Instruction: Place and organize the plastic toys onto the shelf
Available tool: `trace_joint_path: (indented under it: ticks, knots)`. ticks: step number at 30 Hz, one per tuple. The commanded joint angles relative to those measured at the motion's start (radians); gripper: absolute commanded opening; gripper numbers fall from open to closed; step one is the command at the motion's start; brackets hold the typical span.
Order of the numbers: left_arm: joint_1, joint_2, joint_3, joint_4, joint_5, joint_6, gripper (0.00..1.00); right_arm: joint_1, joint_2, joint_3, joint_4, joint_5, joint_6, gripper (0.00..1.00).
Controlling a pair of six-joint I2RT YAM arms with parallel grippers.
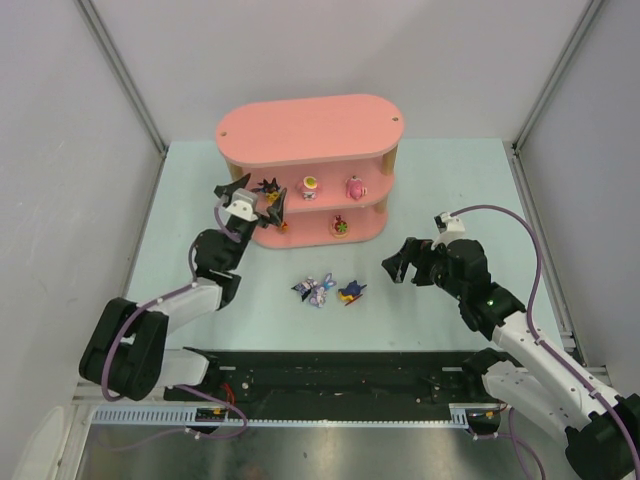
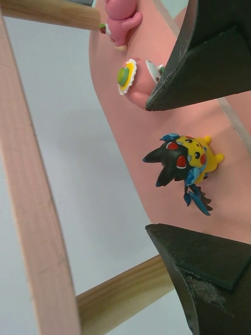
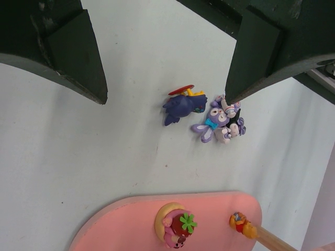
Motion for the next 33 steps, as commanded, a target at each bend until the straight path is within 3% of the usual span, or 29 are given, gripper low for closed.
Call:
trace_joint_path:
  ticks: [1, 10, 16, 19, 25, 33]
  knots:
    - [0.008, -0.066, -0.005, 0.016, -0.002, -0.028, 0.95, -0.004, -0.007, 0.045, 0.025, -0.014, -0.016, 1.0]
    - [0.005, -0.288, -0.086, -0.101, 0.018, -0.106, 0.99, -0.006, -0.047, 0.047, 0.004, -0.004, -0.013, 1.0]
    - [-0.014, -0.585, -0.137, -0.346, -0.068, -0.208, 1.0, -0.01, -0.09, 0.074, -0.047, 0.013, -0.038, 1.0]
    - [-0.022, -0.687, -0.119, -0.612, -0.123, -0.284, 1.0, -0.013, -0.079, 0.073, -0.062, 0.003, -0.021, 1.0]
    - [-0.026, -0.872, -0.071, -0.974, -0.178, -0.409, 1.0, -0.013, -0.051, 0.067, -0.096, -0.008, -0.004, 1.0]
    - [-0.045, -0.926, -0.068, -1.133, -0.187, -0.522, 1.0, -0.012, -0.048, 0.065, -0.11, -0.024, -0.015, 1.0]
